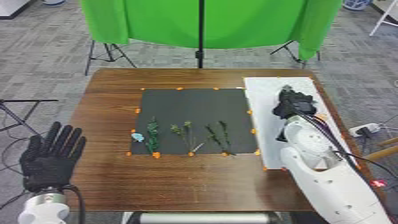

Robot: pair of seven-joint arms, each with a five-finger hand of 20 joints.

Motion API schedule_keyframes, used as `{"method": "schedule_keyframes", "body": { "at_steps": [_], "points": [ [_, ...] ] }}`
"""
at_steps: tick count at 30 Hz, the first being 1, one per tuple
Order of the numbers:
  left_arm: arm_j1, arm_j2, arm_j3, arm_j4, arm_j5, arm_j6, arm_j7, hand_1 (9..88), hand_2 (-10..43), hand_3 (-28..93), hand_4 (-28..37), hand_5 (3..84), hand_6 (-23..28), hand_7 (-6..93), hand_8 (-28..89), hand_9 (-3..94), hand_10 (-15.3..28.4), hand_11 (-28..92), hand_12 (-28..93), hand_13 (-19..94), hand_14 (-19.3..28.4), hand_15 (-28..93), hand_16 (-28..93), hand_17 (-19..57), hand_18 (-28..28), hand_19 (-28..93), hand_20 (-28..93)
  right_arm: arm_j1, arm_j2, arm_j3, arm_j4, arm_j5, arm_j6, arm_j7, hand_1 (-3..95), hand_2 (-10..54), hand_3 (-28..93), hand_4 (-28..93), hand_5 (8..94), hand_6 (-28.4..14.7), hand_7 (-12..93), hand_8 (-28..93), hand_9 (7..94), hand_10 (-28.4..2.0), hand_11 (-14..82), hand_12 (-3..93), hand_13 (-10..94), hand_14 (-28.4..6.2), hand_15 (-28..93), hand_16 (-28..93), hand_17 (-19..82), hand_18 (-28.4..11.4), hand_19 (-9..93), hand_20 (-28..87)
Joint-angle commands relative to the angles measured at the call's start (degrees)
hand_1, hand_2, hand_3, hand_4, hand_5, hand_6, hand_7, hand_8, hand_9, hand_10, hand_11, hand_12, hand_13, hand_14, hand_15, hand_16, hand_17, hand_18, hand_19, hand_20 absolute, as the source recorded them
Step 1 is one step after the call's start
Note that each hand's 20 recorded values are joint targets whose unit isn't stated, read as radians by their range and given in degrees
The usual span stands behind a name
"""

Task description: Arrange flowers

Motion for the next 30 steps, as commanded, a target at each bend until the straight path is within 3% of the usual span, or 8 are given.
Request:
{"method": "schedule_keyframes", "body": {
  "at_steps": [1, 7, 9, 16, 19, 23, 26, 30],
  "points": [
    [-0.83, 0.05, 2.18, 0.45, -0.36, 1.18, -1.41, 24.2, 18.8, 76, -28.3, 42.2, 9.4, 10.1, -10, 38.0, 15.7, 21, 10, 28, 15.9, 33, -7, -6.8, 13.3, 35, 12, -1.22, -0.57, 0.85, 3.49, -2.36, -1.79, 2.09, 48.2, -9.5, 92, -28, 47.7, -6.5, 19, -14, 41.4, -19.5, 12.7, 14.2, 34, -18.6, 33, 13, 16, -24.5, 62, 29],
    [-0.51, 0.00, 2.11, 0.39, -0.15, 1.17, -1.19, 24.3, 18.9, 76, -28.3, 42.3, 9.6, 10.1, -10, 38.1, 15.7, 21, 9, 28, 16.0, 33, -7, -6.9, 13.3, 35, 12, -2.70, -0.56, 1.11, 3.41, -4.82, 1.87, 2.40, 48.9, -9.5, 93, -28, 45.7, -5.4, 21, -16, 38.6, -18.5, 12.8, 13.3, 32, -18.6, 29, 13, 18, -25.0, 61, 25],
    [-0.24, -0.12, 2.00, 0.26, -0.32, 1.50, -1.15, 24.3, 18.9, 76, -28.3, 42.4, 9.6, 10.0, -10, 38.1, 15.7, 21, 9, 28, 16.0, 33, -7, -6.9, 13.3, 35, 12, -2.35, -0.78, 1.29, 2.89, -2.59, -1.32, 4.38, 48.9, -9.5, 93, -28, 46.7, -5.0, 22, -16, 39.4, -18.5, 13.1, 13.3, 32, -18.7, 29, 13, 19, -25.2, 63, 26],
    [-0.04, -0.48, 2.07, 0.22, -0.41, 1.43, -1.24, 24.3, 19.1, 76, -28.3, 42.4, 9.5, 10.1, -10, 38.1, 15.7, 21, 9, 28, 16.0, 33, -8, -6.9, 13.3, 35, 12, -3.28, -0.85, 1.52, 3.08, 0.52, -3.55, 8.39, 50.7, -9.5, 91, -28, 47.7, -2.8, 23, -17, 40.2, -17.6, 13.4, 12.7, 36, -18.0, 30, 13, 27, -26.6, 63, 24],
    [-0.08, -0.43, 2.08, 0.18, -0.46, 1.49, -1.12, 24.3, 19.1, 76, -28.3, 42.5, 9.5, 10.0, -10, 38.2, 15.7, 21, 9, 28, 16.0, 33, -8, -6.9, 13.3, 35, 12, -4.26, -0.68, 1.69, 3.21, 0.36, -2.80, 7.18, 54.4, -9.5, 87, -28, 52.7, -1.2, 23, -17, 49.0, -16.3, 16.6, 14.1, 52, -14.0, 40, 14, 36, -23.5, 73, 27],
    [-0.05, -0.56, 2.01, 0.17, -0.61, 1.50, -1.20, 24.3, 19.1, 76, -28.3, 42.5, 9.5, 9.9, -10, 38.3, 15.7, 21, 9, 29, 16.1, 33, -8, -6.9, 13.3, 35, 12, -4.97, -0.79, 1.44, 3.40, -0.16, -0.17, 5.41, 64.2, -9.5, 69, -28, 64.0, -0.2, 23, -15, 67.4, -13.9, 21.3, 20.6, 67, -6.7, 40, 33, 40, -20.9, 82, 28],
    [0.20, -0.49, 2.04, 0.30, -0.59, 0.75, -1.29, 24.3, 19.1, 76, -28.3, 42.5, 9.5, 9.7, -10, 38.2, 15.6, 21, 9, 28, 16.1, 33, -8, -6.9, 13.3, 35, 12, -5.29, -0.91, 2.65, 2.32, 1.92, -4.06, 2.13, 65.8, -9.5, 67, -28, 70.2, -0.2, 28, -5, 79.3, -12.0, 11.7, 36.1, 71, -5.8, 44, 37, 41, -20.3, 86, 29],
    [0.08, -0.60, 1.84, 0.29, -0.34, 0.47, -1.25, 24.3, 19.2, 76, -28.3, 42.2, 9.5, 9.2, -10, 38.3, 15.6, 21, 9, 29, 16.0, 33, -8, -6.9, 13.3, 35, 12, -5.76, -0.48, 2.52, 0.34, 1.65, -0.35, 1.63, 65.8, -9.5, 67, -28, 74.1, -0.5, 33, -2, 84.0, -12.0, 13.4, 39.8, 73, -6.1, 46, 39, 41, -20.8, 88, 30]
  ]
}}
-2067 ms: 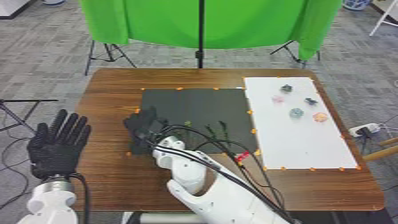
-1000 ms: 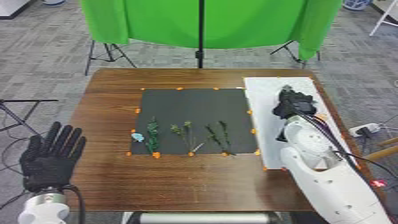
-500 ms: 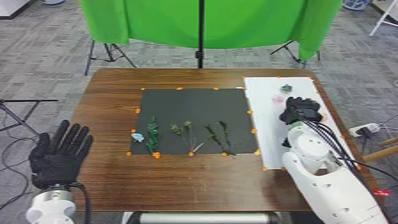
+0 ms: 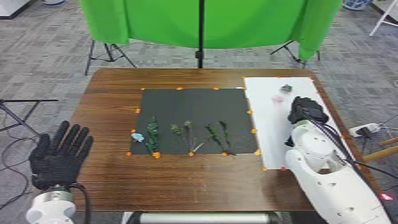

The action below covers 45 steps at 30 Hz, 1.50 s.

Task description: Arrange flowers

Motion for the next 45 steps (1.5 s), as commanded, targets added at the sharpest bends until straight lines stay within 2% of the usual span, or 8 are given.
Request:
{"method": "schedule_keyframes", "body": {
  "at_steps": [1, 12, 29, 31, 33, 37, 42, 45],
  "points": [
    [1.23, -0.47, -0.14, 0.24, -0.02, -0.49, -0.38, 24.3, 19.2, 76, -28.3, 42.2, 9.5, 9.2, -10, 38.2, 15.5, 20, 9, 28, 16.0, 33, -8, -6.9, 13.3, 35, 12, -3.67, 0.46, -0.93, -1.96, 1.58, 0.74, -2.70, 65.7, -9.5, 67, -28, 74.4, -0.6, 34, -2, 84.3, -11.9, 13.8, 40.4, 74, -6.0, 46, 39, 41, -20.9, 88, 30],
    [2.08, -0.13, -1.00, 0.02, 0.08, 0.23, -0.02, 24.2, 19.2, 76, -28.3, 42.1, 9.3, 9.4, -10, 38.1, 15.5, 20, 9, 28, 15.9, 33, -8, -6.9, 13.3, 35, 12, 3.04, 0.30, -8.82, -15.07, 2.82, 3.70, -10.72, 62.8, -9.5, 71, -28, 73.0, -1.5, 34, -2, 83.2, -11.7, 13.3, 40.9, 72, -6.1, 48, 39, 40, -21.6, 89, 31],
    [-4.10, 3.51, 3.52, 2.82, 0.97, 0.04, -1.57, 24.1, 19.3, 76, -28.3, 42.1, 9.3, 9.6, -10, 37.9, 15.6, 20, 9, 28, 16.0, 33, -8, -6.9, 13.3, 35, 12, 24.17, -23.07, -34.35, 7.42, 1.31, -2.45, -23.78, 60.1, -9.5, 71, -28, 68.8, -2.2, 30, -3, 77.3, -11.9, 11.3, 37.9, 68, -6.7, 48, 37, 38, -21.5, 88, 30],
    [7.56, 9.58, 6.91, -4.73, -1.34, -3.04, 10.31, 24.2, 19.3, 76, -28.3, 42.0, 9.3, 9.6, -10, 37.9, 15.6, 20, 9, 28, 15.9, 33, -8, -6.9, 13.3, 35, 12, 23.15, -13.42, -42.99, -7.41, 6.38, -1.45, -11.97, 59.6, -9.5, 71, -28, 67.6, -2.3, 29, -4, 75.4, -12.3, 12.4, 36.5, 67, -6.9, 49, 36, 36, -21.7, 88, 30],
    [4.11, 7.65, 5.78, -2.09, -0.64, -2.68, 5.09, 24.1, 19.3, 76, -28.3, 42.0, 9.3, 9.6, -10, 37.8, 15.6, 20, 9, 28, 15.9, 33, -8, -7.0, 13.3, 35, 12, 23.75, -16.53, -43.83, -2.47, 6.94, -0.22, -10.68, 59.2, -9.5, 72, -28, 66.7, -2.2, 29, -4, 73.5, -12.6, 15.2, 34.3, 66, -6.8, 49, 36, 36, -21.8, 88, 30],
    [-1.30, 5.83, 4.90, 0.77, 0.30, -0.55, -0.52, 24.1, 19.3, 76, -28.3, 42.0, 9.3, 9.6, -10, 37.8, 15.7, 20, 9, 28, 15.9, 33, -8, -7.0, 13.3, 35, 12, 22.59, -22.40, -40.72, 6.14, 2.51, -0.52, -14.07, 58.4, -9.5, 72, -28, 64.9, -1.7, 26, -13, 67.3, -14.0, 22.6, 24.6, 63, -7.4, 48, 34, 35, -21.9, 88, 30],
    [-6.19, 4.80, 4.83, 3.71, 0.53, 0.31, -2.68, 24.7, 19.8, 76, -28.3, 42.1, 9.3, 9.6, -10, 37.9, 15.6, 20, 9, 28, 16.0, 33, -7, -7.0, 13.3, 35, 12, 23.08, -27.14, -36.69, 14.05, -1.03, 0.05, -17.05, 57.2, -9.5, 73, -28, 62.0, -2.1, 24, -16, 62.4, -14.9, 24.9, 18.5, 60, -8.1, 49, 33, 35, -22.2, 89, 31],
    [-5.72, 4.67, 4.25, 3.71, 0.42, 0.29, -2.11, 24.7, 19.7, 76, -28.3, 42.0, 9.2, 9.6, -10, 37.9, 15.6, 20, 9, 28, 15.9, 33, -8, -7.0, 13.3, 35, 12, 24.04, -27.13, -36.86, 14.95, -1.12, 3.30, -16.40, 57.3, -9.5, 73, -28, 62.3, -2.2, 24, -16, 62.6, -15.2, 26.5, 18.7, 60, -8.1, 49, 32, 35, -22.4, 89, 31]
  ]
}}
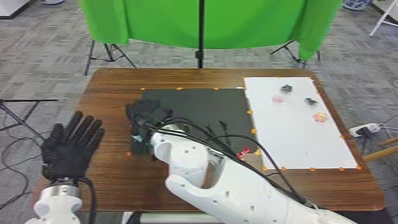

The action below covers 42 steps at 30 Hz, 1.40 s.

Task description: Arrange flowers

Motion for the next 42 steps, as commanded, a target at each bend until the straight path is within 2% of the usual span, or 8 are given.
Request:
{"method": "schedule_keyframes", "body": {
  "at_steps": [1, 11, 15, 19, 27, 33, 37, 42],
  "points": [
    [-4.82, -2.77, 0.07, 4.26, 0.05, 1.06, -2.73, 24.6, 19.7, 76, -28.3, 42.0, 9.2, 9.6, -10, 37.9, 15.6, 20, 9, 28, 16.0, 33, -8, -7.0, 13.3, 35, 12, 2.81, -5.16, 5.20, 14.75, -2.57, 5.37, -4.40, 57.3, -9.5, 73, -28, 62.5, -2.2, 25, -16, 62.8, -15.3, 26.8, 18.6, 60, -8.1, 49, 32, 35, -22.4, 89, 31],
    [-4.76, -2.23, 0.46, 3.71, -0.09, 0.40, -1.56, 24.5, 19.5, 76, -28.3, 41.9, 9.2, 9.7, -10, 37.9, 15.6, 20, 9, 28, 16.0, 33, -8, -7.0, 13.3, 35, 12, 3.62, -6.02, 5.13, 16.16, -4.19, 5.50, -5.49, 56.4, -9.5, 75, -28, 61.5, -2.7, 25, -16, 61.7, -15.7, 27.5, 18.3, 59, -9.1, 51, 30, 35, -22.8, 90, 32],
    [-4.49, -2.03, 0.46, 3.42, -0.25, 0.28, -1.01, 24.4, 19.5, 76, -28.3, 41.9, 9.2, 9.6, -10, 37.9, 15.6, 20, 9, 28, 16.0, 33, -8, -7.0, 13.3, 35, 12, 3.28, -6.23, 5.74, 15.75, -4.55, 3.09, -6.72, 51.7, -9.5, 83, -28, 56.2, -4.7, 21, -16, 56.2, -16.4, 24.6, 16.6, 53, -12.0, 51, 20, 32, -23.2, 89, 30],
    [-4.43, -2.18, 0.52, 3.41, -0.47, 0.37, -0.96, 24.4, 19.5, 76, -28.3, 42.0, 9.3, 9.6, -10, 37.9, 15.6, 20, 9, 28, 16.0, 33, -8, -7.0, 13.3, 36, 12, 3.01, -5.90, 5.64, 15.68, -5.45, 2.73, -7.10, 50.4, -9.5, 85, -28, 54.5, -5.3, 16, -14, 55.3, -15.9, 19.1, 15.0, 52, -12.6, 48, 13, 31, -23.3, 87, 29],
    [-3.20, -3.11, 0.03, 3.05, -0.64, 0.40, -0.12, 24.5, 19.6, 76, -28.3, 41.9, 9.1, 9.6, -10, 37.9, 15.6, 20, 9, 28, 16.0, 33, -8, -7.0, 13.3, 36, 12, 2.02, -5.81, 7.03, 14.98, -4.90, -0.01, -5.38, 49.9, -9.5, 85, -28, 53.5, -5.3, 14, -13, 54.2, -15.8, 15.8, 14.2, 52, -12.8, 46, 13, 31, -23.5, 87, 29],
    [-3.00, -3.10, 0.03, 2.99, -0.72, 0.30, -0.04, 24.4, 19.5, 76, -28.3, 41.9, 9.3, 9.6, -10, 37.9, 15.5, 20, 9, 28, 15.9, 33, -8, -7.0, 13.3, 36, 12, 2.32, -6.43, 8.74, 15.11, -3.92, -0.16, -4.70, 48.8, -9.5, 85, -28, 52.6, -5.1, 14, -13, 52.1, -16.4, 14.6, 14.0, 50, -13.8, 46, 13, 31, -23.9, 88, 29],
    [-3.49, -3.11, 0.41, 3.09, -0.62, 0.25, -0.37, 24.4, 19.5, 76, -28.3, 41.9, 9.3, 9.5, -10, 37.9, 15.4, 20, 9, 28, 15.9, 33, -8, -7.1, 13.3, 36, 12, 2.09, -7.39, 10.38, 14.65, -5.19, -8.58, -7.02, 48.0, -9.5, 85, -28, 50.7, -5.1, 13, -13, 48.5, -16.5, 11.2, 12.6, 49, -14.2, 43, 12, 30, -23.8, 86, 28],
    [-2.98, -3.34, 0.32, 3.03, -0.76, 0.49, -0.37, 24.4, 19.5, 76, -28.3, 42.0, 9.3, 9.6, -10, 37.9, 15.6, 20, 9, 28, 16.0, 33, -8, -7.0, 13.3, 36, 12, 1.51, -7.38, 10.78, 13.63, -5.73, -13.71, -8.37, 48.0, -9.5, 85, -28, 51.5, -5.1, 11, -13, 46.9, -15.0, 9.0, 10.4, 43, -15.2, 35, 11, 27, -24.6, 83, 26]
  ]
}}
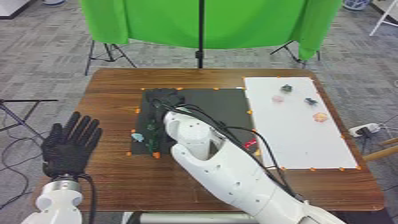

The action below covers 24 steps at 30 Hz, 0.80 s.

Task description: Arrange flowers

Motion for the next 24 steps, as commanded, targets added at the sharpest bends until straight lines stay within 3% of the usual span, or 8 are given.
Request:
{"method": "schedule_keyframes", "body": {
  "at_steps": [1, 12, 16, 19, 24],
  "points": [
    [1.19, -0.62, 0.30, 0.05, -0.29, -0.09, -0.14, 24.4, 19.5, 76, -28.3, 42.1, 9.3, 9.7, -10, 37.9, 15.6, 20, 9, 28, 16.0, 33, -8, -7.0, 13.3, 36, 12, -0.22, -0.85, 1.01, -1.44, -1.95, -10.40, -2.14, 48.3, -9.5, 84, -28, 52.2, -4.5, 12, -13, 47.4, -14.4, 9.2, 10.3, 43, -15.2, 34, 11, 26, -24.7, 82, 26],
    [1.80, -1.45, -0.35, 0.10, -0.18, 0.14, -1.04, 24.4, 19.5, 76, -28.3, 42.1, 9.3, 9.7, -10, 37.9, 15.6, 20, 9, 28, 16.0, 33, -8, -7.0, 13.3, 36, 12, -1.05, 1.37, 1.32, -3.00, 0.65, -5.30, -1.62, 48.6, -9.5, 84, -28, 58.1, -2.8, 15, -13, 50.4, -13.2, 9.7, 10.7, 43, -15.1, 33, 13, 23, -24.7, 79, 28],
    [1.84, -1.70, -0.61, 0.19, -0.16, 0.27, -1.20, 24.4, 19.5, 76, -28.3, 42.0, 9.3, 9.7, -10, 37.9, 15.6, 20, 9, 28, 16.0, 33, -8, -7.0, 13.3, 36, 12, -0.40, 1.62, 1.49, -3.71, 1.73, -5.03, -1.19, 48.5, -9.5, 84, -28, 58.4, -2.4, 16, -14, 50.1, -14.3, 9.3, 10.9, 44, -15.1, 33, 13, 24, -24.6, 79, 29],
    [1.90, -1.97, -0.64, 0.13, -0.13, 0.26, -1.43, 24.5, 19.4, 76, -28.3, 42.1, 9.3, 9.8, -10, 38.0, 15.6, 21, 9, 28, 16.0, 33, -8, -7.0, 13.3, 36, 12, -0.45, 2.33, 1.68, -5.19, 3.11, -4.68, -0.75, 48.3, -9.5, 85, -28, 59.2, -1.8, 17, -14, 48.2, -17.0, 8.8, 11.3, 44, -15.1, 33, 13, 23, -24.6, 77, 30],
    [2.40, -2.87, -1.07, -0.06, -0.02, 0.54, -1.73, 24.6, 19.4, 76, -28.3, 42.1, 9.3, 9.9, -10, 38.0, 15.6, 21, 9, 28, 16.0, 34, -8, -7.0, 13.3, 36, 12, -1.83, 4.38, 3.78, -9.28, 6.10, -4.92, -0.25, 47.7, -9.5, 85, -28, 61.8, -0.4, 18, -15, 47.1, -18.1, 8.3, 11.5, 43, -15.6, 34, 13, 23, -24.5, 77, 30]
  ]
}}
